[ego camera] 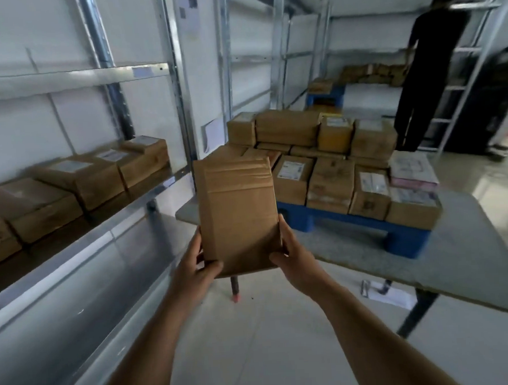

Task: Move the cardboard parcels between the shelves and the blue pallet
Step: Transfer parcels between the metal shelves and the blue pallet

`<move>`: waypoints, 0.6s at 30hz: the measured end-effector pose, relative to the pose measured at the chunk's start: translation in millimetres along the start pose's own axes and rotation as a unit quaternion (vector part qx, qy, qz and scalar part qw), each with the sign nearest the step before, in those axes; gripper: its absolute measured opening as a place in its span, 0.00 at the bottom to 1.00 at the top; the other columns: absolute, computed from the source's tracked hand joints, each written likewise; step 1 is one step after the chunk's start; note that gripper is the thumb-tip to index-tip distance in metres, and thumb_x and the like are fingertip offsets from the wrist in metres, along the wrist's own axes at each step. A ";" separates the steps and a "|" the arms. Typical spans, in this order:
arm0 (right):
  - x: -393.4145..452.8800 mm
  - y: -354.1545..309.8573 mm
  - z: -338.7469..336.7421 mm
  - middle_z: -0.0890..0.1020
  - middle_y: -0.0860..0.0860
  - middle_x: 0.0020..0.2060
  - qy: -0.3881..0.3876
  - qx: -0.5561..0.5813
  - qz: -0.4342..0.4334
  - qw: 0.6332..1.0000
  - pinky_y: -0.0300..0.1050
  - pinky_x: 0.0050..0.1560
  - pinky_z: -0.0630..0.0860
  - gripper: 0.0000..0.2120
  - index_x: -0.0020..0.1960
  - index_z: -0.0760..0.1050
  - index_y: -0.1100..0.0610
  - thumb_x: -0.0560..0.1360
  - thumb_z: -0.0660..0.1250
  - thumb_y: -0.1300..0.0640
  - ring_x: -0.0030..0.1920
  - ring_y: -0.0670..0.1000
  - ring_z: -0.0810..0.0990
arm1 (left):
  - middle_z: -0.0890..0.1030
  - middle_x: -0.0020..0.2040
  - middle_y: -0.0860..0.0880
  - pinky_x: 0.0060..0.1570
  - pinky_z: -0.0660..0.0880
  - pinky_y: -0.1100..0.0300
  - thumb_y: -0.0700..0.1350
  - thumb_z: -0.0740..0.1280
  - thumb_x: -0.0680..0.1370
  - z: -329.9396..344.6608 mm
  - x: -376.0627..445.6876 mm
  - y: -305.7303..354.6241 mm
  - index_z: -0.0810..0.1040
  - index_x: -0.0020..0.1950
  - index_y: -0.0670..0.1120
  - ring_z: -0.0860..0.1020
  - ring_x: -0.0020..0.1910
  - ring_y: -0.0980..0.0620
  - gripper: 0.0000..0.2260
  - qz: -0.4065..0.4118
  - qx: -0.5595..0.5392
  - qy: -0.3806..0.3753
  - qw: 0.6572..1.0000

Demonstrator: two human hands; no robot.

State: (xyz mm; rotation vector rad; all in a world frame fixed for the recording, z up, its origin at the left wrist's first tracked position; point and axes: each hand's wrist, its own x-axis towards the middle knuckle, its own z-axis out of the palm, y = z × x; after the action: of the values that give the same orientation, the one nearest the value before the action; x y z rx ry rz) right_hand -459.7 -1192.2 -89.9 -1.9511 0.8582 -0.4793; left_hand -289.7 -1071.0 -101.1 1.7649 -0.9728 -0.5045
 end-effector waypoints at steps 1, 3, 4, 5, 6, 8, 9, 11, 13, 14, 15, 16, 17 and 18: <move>-2.8 7.3 -10.0 0.63 0.54 0.73 0.016 -0.003 0.007 1.000 0.52 0.63 0.66 0.40 0.74 0.35 0.35 0.78 0.58 0.59 0.68 0.55 0.68 | 0.70 0.57 0.59 0.42 0.66 0.73 0.43 0.67 0.76 11.3 6.4 4.0 0.54 0.74 0.62 0.70 0.49 0.65 0.33 0.011 0.000 -0.016 1.000; -7.4 21.5 -29.3 0.63 0.54 0.73 0.048 -0.003 0.015 0.999 0.49 0.60 0.66 0.40 0.74 0.35 0.35 0.78 0.58 0.59 0.64 0.52 0.69 | 0.72 0.57 0.59 0.45 0.68 0.68 0.42 0.67 0.76 33.6 19.0 11.7 0.56 0.72 0.64 0.71 0.52 0.63 0.32 0.033 -0.007 -0.050 0.998; -9.2 28.1 -39.3 0.64 0.54 0.72 0.064 -0.004 0.014 0.998 0.47 0.58 0.66 0.40 0.74 0.35 0.34 0.78 0.58 0.59 0.61 0.49 0.69 | 0.72 0.57 0.61 0.47 0.67 0.65 0.43 0.67 0.76 45.3 25.0 16.4 0.56 0.72 0.64 0.71 0.53 0.62 0.32 0.040 -0.006 -0.066 0.997; -10.8 34.4 -49.7 0.64 0.53 0.72 0.079 -0.006 0.012 0.997 0.46 0.57 0.67 0.40 0.73 0.35 0.34 0.78 0.58 0.59 0.59 0.47 0.68 | 0.71 0.55 0.65 0.47 0.66 0.64 0.45 0.67 0.76 57.2 31.1 21.6 0.55 0.72 0.65 0.70 0.53 0.63 0.32 0.046 -0.001 -0.079 0.996; -11.9 40.6 -60.3 0.64 0.52 0.71 0.094 -0.006 0.008 0.995 0.45 0.56 0.68 0.40 0.73 0.35 0.33 0.78 0.58 0.59 0.58 0.46 0.68 | 0.70 0.52 0.68 0.47 0.66 0.64 0.46 0.67 0.76 69.3 37.3 26.9 0.54 0.73 0.65 0.70 0.51 0.65 0.32 0.051 0.004 -0.090 0.995; -11.9 53.4 -82.9 0.64 0.51 0.71 0.124 -0.003 0.006 0.992 0.46 0.56 0.71 0.40 0.73 0.37 0.33 0.78 0.59 0.60 0.58 0.46 0.69 | 0.67 0.50 0.73 0.45 0.65 0.69 0.47 0.67 0.76 94.6 51.3 38.4 0.53 0.73 0.65 0.69 0.48 0.70 0.33 0.062 -0.005 -0.115 0.991; -10.7 60.0 -94.6 0.64 0.50 0.71 0.138 0.003 0.009 0.990 0.46 0.57 0.71 0.40 0.73 0.37 0.33 0.77 0.59 0.60 0.58 0.45 0.69 | 0.67 0.50 0.73 0.44 0.64 0.71 0.47 0.67 0.76 107.6 59.1 43.8 0.53 0.73 0.65 0.69 0.47 0.71 0.33 0.067 -0.013 -0.130 0.989; -6.9 73.9 -118.7 0.64 0.47 0.69 0.169 0.014 0.024 0.985 0.43 0.55 0.71 0.40 0.74 0.39 0.34 0.77 0.60 0.60 0.54 0.43 0.71 | 0.67 0.53 0.73 0.47 0.65 0.68 0.48 0.67 0.76 133.2 75.0 56.8 0.51 0.74 0.65 0.69 0.48 0.72 0.34 0.078 -0.019 -0.157 0.984; -2.0 86.0 -142.3 0.64 0.43 0.64 0.207 0.025 0.040 0.977 0.35 0.50 0.70 0.40 0.75 0.41 0.35 0.76 0.60 0.61 0.47 0.38 0.73 | 0.67 0.55 0.70 0.53 0.65 0.62 0.50 0.67 0.76 158.7 92.5 71.8 0.50 0.74 0.64 0.68 0.51 0.68 0.34 0.081 -0.025 -0.183 0.979; 0.6 91.7 -153.9 0.64 0.41 0.62 0.231 0.029 0.046 0.972 0.32 0.47 0.69 0.40 0.76 0.42 0.37 0.76 0.61 0.61 0.45 0.35 0.73 | 0.66 0.56 0.68 0.54 0.65 0.61 0.51 0.67 0.76 172.4 101.7 79.5 0.49 0.75 0.63 0.68 0.54 0.65 0.34 0.080 -0.031 -0.200 0.976; 3.1 97.7 -165.5 0.65 0.39 0.61 0.259 0.031 0.049 0.964 0.31 0.45 0.69 0.39 0.76 0.44 0.38 0.76 0.61 0.61 0.44 0.33 0.73 | 0.65 0.58 0.66 0.55 0.65 0.61 0.51 0.66 0.76 186.1 110.7 87.8 0.49 0.75 0.62 0.68 0.56 0.63 0.34 0.082 -0.036 -0.214 0.973; 5.3 103.7 -176.7 0.67 0.39 0.60 0.288 0.036 0.049 0.956 0.31 0.44 0.69 0.37 0.77 0.47 0.40 0.76 0.62 0.61 0.44 0.31 0.74 | 0.64 0.59 0.64 0.53 0.66 0.64 0.51 0.66 0.77 199.4 119.3 96.3 0.49 0.75 0.61 0.67 0.56 0.63 0.34 0.087 -0.039 -0.223 0.970; 7.4 109.4 -188.1 0.69 0.39 0.58 0.317 0.045 0.053 0.946 0.31 0.44 0.70 0.36 0.77 0.50 0.43 0.76 0.63 0.60 0.44 0.32 0.75 | 0.65 0.57 0.65 0.50 0.66 0.67 0.51 0.66 0.76 212.6 127.7 105.0 0.50 0.75 0.61 0.68 0.54 0.65 0.33 0.094 -0.040 -0.228 0.968; 9.7 114.3 -199.6 0.73 0.41 0.57 0.340 0.053 0.062 0.937 0.32 0.45 0.71 0.33 0.76 0.52 0.45 0.77 0.64 0.59 0.44 0.34 0.76 | 0.66 0.55 0.67 0.47 0.65 0.70 0.50 0.66 0.76 225.6 136.3 113.1 0.52 0.74 0.62 0.69 0.51 0.68 0.32 0.100 -0.044 -0.233 0.966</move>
State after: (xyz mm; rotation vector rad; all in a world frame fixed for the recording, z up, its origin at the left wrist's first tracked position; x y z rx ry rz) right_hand -621.6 -1356.0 -89.1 -1.6199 1.3404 -1.1363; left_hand -414.0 -1328.0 -73.7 1.4743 -1.4143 -0.8402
